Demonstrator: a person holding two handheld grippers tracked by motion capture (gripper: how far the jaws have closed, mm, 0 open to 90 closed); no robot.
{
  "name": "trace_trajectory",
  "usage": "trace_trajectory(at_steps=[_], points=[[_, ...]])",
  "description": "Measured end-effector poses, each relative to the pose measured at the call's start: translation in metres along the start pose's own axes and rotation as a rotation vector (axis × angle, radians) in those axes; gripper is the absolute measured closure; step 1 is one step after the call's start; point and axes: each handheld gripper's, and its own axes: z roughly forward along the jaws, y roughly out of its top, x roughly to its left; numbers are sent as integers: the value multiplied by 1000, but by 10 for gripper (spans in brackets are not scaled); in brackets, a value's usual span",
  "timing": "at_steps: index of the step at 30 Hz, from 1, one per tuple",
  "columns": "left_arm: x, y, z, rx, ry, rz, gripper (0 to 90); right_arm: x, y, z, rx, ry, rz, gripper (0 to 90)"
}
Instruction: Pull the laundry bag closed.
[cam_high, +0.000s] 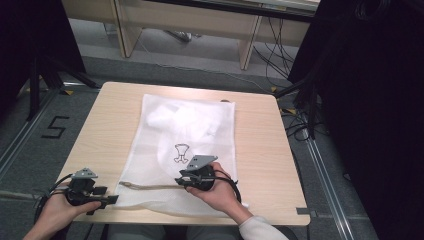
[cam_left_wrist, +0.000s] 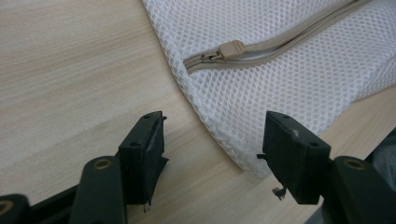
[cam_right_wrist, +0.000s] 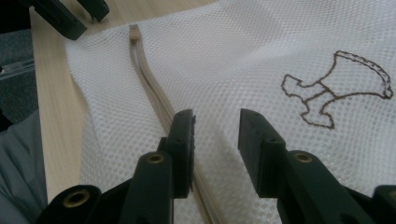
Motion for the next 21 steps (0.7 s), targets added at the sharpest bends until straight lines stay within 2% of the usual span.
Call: trace_trajectory(at_steps=[1, 3, 5, 13, 14, 15, 17, 20, 21], points=[[0, 0, 0, 1, 0, 0, 384, 0, 1, 2, 5, 7, -15, 671], [0, 0, 1, -3, -6, -3, 383, 3, 3, 6, 10, 4, -13, 672], [0, -1, 2, -28, -11, -5, 383, 5, 6, 9, 13, 10, -18, 672], [0, 0, 3, -23, -11, -4, 383, 13, 21, 25, 17, 28, -45, 679], [0, 0, 3, -22, -2, -11, 383, 15, 23, 27, 26, 31, -46, 679], [0, 1, 0, 8, -3, 3, 383, 16, 25, 29, 25, 35, -51, 679], [0, 1, 0, 5, -3, -4, 383, 17, 27, 32, 25, 41, -69, 680], [0, 1, 1, 1, 2, -8, 383, 21, 31, 37, 25, 47, -70, 679], [0, 1, 2, -6, -10, -11, 383, 22, 32, 38, 36, 50, -70, 679]])
